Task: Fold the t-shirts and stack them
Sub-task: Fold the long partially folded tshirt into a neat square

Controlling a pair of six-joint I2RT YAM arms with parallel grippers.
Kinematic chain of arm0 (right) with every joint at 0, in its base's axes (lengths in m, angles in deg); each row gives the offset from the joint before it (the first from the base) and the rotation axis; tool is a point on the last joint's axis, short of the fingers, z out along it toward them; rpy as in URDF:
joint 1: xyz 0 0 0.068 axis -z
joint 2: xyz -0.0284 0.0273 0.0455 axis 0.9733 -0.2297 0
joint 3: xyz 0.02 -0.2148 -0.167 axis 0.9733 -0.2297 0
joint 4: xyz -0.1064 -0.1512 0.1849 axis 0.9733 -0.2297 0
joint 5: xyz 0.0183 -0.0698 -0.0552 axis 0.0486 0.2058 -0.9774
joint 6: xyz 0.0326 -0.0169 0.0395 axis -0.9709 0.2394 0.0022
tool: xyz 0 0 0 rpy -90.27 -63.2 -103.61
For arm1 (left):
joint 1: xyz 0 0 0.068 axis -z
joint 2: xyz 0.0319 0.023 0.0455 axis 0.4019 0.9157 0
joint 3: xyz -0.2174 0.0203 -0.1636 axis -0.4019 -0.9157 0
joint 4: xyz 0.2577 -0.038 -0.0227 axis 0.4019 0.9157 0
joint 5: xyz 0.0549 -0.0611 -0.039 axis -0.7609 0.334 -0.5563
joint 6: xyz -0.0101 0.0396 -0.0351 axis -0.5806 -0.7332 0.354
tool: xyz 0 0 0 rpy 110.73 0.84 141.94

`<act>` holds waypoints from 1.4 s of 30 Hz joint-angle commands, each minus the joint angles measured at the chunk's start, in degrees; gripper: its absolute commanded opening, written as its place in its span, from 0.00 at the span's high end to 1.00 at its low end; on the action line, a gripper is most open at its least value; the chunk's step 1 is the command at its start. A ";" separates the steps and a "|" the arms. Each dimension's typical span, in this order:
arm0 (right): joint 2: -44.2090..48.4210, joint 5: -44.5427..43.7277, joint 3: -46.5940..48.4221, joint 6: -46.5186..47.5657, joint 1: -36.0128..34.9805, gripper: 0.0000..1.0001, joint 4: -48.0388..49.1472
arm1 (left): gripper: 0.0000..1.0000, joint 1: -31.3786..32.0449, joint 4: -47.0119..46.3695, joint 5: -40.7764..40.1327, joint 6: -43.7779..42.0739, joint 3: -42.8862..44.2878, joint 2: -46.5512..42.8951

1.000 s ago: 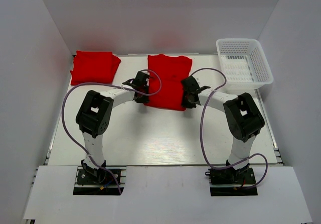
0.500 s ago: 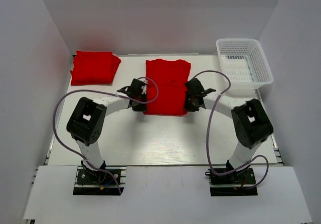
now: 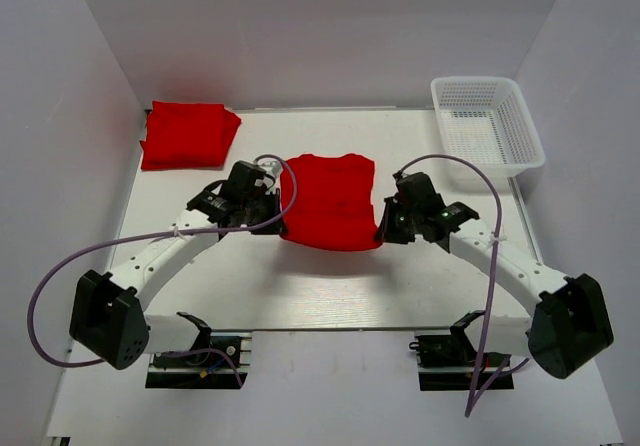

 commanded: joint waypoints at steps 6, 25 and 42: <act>-1.19 -8.26 12.78 3.79 0.61 1.00 -1.11 | 1.00 -1.22 1.10 -6.37 3.81 11.76 3.31; -25.53 -11.63 38.27 7.04 6.41 1.00 -0.59 | 1.00 -4.55 7.70 -21.59 1.97 40.68 27.31; -40.83 -5.82 53.73 8.80 11.24 1.00 0.11 | 1.00 -8.51 0.76 -18.25 -1.02 48.59 39.61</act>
